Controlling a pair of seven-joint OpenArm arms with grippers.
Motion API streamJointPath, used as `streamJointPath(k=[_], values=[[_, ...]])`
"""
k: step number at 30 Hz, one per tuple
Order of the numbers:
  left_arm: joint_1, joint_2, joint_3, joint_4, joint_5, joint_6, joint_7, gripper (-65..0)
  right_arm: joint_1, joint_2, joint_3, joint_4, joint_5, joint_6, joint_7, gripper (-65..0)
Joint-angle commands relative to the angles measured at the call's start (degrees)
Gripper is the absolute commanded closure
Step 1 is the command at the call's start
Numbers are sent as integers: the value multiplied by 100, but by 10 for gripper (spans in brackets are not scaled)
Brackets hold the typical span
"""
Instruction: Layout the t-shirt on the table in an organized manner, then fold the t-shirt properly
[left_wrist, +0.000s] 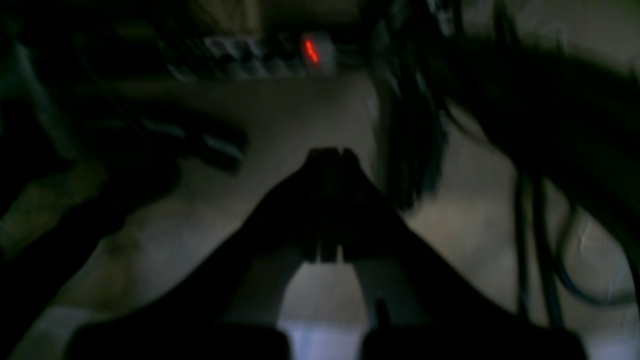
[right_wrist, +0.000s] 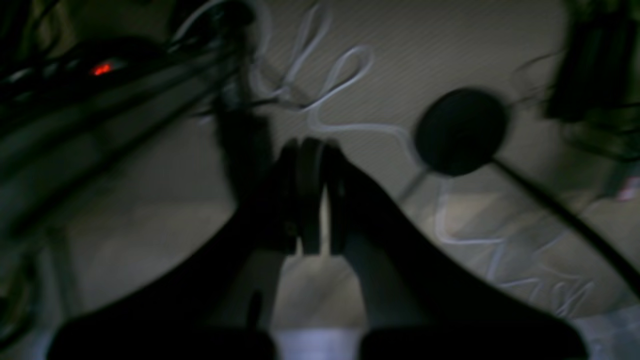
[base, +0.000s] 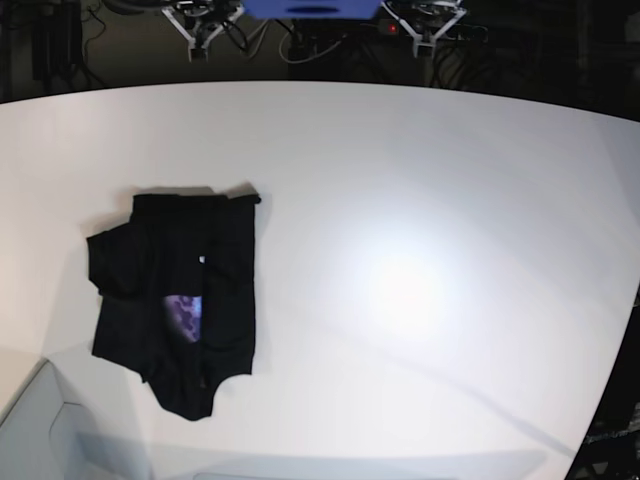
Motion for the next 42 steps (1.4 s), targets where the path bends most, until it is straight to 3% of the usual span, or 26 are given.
streamJointPath(k=[1,6,13,24,30,34,37,42], values=[[282,-60,-3,321,-126,19,4,-2,-347,49,8,326,120,1,119,0],[1170,-385,32,2123,-768,19,-5,-2,-1226,225,-1,1979,735,1,189,0],[1926,-737,14,3732,-935,19,-5,-2,-1736,366,-1,3324,823,1,13,0],[2954,-1097,-3,6440,-935,63,4,-2,-2607,717,272,6885,823,1,-1499,0],[2989,-1256,-3,7644,-935,63,4,-1,-2422,700,527,8282,823,1,-2343,0],[2954,-1264,-3,8040,-935,63,39,-3,-2035,691,544,8590,823,1,-2985,0],[2937,-1264,-12,8260,-935,63,610,-2,-1930,682,544,8660,823,1,-3371,0],[2594,-1238,-12,8647,-935,63,1700,-2,-1763,682,544,8696,823,10,-3477,0]])
